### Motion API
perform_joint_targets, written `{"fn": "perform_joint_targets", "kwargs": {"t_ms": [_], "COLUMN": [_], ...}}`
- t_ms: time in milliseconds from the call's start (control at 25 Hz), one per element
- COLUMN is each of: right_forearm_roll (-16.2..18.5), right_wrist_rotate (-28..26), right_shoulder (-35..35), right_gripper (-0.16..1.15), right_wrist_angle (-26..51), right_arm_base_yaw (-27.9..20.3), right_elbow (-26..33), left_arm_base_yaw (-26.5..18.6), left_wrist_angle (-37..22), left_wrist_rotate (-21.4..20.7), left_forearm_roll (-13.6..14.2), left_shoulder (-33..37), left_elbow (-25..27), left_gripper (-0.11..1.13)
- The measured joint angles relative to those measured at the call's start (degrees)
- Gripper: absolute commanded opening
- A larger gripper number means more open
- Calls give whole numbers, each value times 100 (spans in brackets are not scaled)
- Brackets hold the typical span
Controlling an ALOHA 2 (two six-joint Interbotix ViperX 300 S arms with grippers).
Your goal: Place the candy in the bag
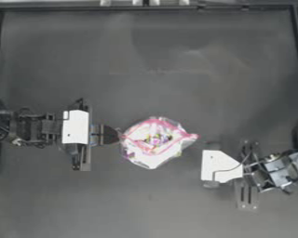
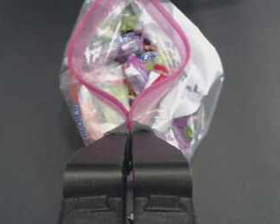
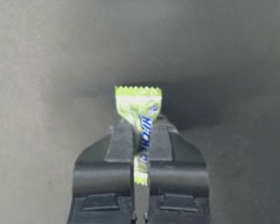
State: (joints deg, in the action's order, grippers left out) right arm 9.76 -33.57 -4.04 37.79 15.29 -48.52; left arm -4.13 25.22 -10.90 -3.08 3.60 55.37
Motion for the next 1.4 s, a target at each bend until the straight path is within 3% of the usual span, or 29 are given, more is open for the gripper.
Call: {"fn": "perform_joint_targets", "kwargs": {"t_ms": [480,680,1120,1400], "right_forearm_roll": [9,202,1063,1521], "right_wrist_rotate": [35,88,167,272], "right_shoulder": [-1362,-1696,-1626,-1046], "right_gripper": [6,6,5,5], "right_wrist_angle": [-123,-149,-422,-729], "right_arm_base_yaw": [-255,-439,-932,-1222], "right_elbow": [26,202,853,1283], "left_arm_base_yaw": [9,9,9,9], "left_wrist_angle": [-9,0,114,193], "left_wrist_rotate": [0,0,-18,-35], "left_forearm_roll": [0,0,0,0], "left_shoulder": [0,0,0,0], "left_elbow": [0,0,0,0], "left_gripper": [5,5,5,5]}}
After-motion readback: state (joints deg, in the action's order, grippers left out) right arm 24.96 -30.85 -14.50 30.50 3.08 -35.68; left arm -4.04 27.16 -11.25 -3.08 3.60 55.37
